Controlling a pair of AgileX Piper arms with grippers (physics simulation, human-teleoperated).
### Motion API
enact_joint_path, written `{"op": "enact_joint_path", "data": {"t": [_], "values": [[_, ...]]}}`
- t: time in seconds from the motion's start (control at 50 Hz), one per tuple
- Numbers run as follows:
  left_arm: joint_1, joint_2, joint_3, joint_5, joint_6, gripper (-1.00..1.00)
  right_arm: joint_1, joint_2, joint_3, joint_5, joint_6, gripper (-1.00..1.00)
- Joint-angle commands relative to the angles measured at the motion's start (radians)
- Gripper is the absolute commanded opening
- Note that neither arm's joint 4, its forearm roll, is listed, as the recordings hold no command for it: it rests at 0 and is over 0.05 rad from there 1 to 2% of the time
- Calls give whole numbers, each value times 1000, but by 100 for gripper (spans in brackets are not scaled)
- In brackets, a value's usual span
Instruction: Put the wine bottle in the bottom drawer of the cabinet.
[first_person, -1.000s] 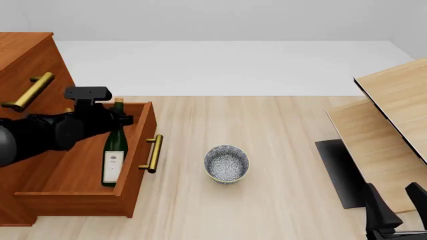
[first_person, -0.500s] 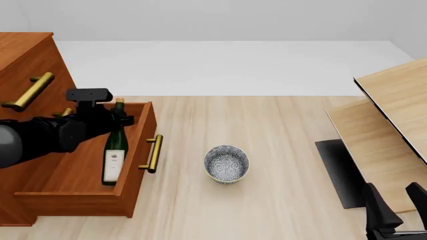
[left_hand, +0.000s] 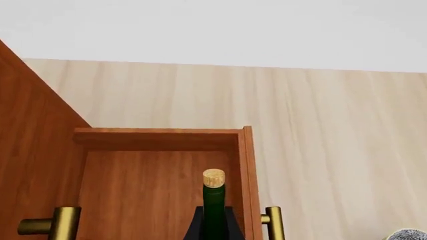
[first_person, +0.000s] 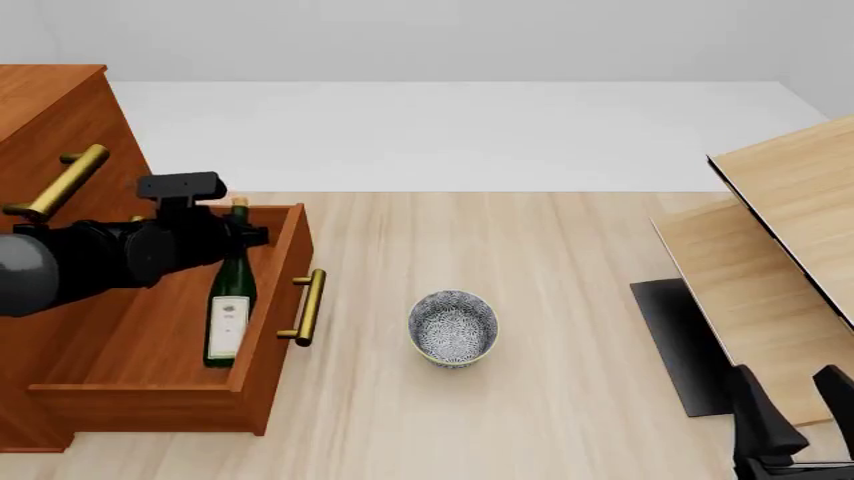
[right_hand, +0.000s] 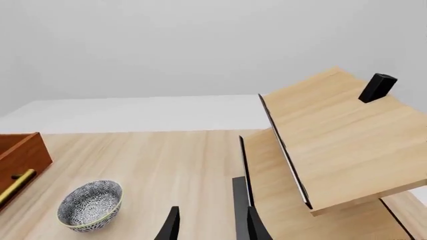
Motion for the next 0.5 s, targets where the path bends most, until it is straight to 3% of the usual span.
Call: {"op": "enact_joint_path", "data": {"t": [0.02,0.5], "values": [[3,72,66,47,20,-100,-5,0,0,-1,7,100],[0,126,41,32,30,-100,-11,0,0,-3,19,100]]}}
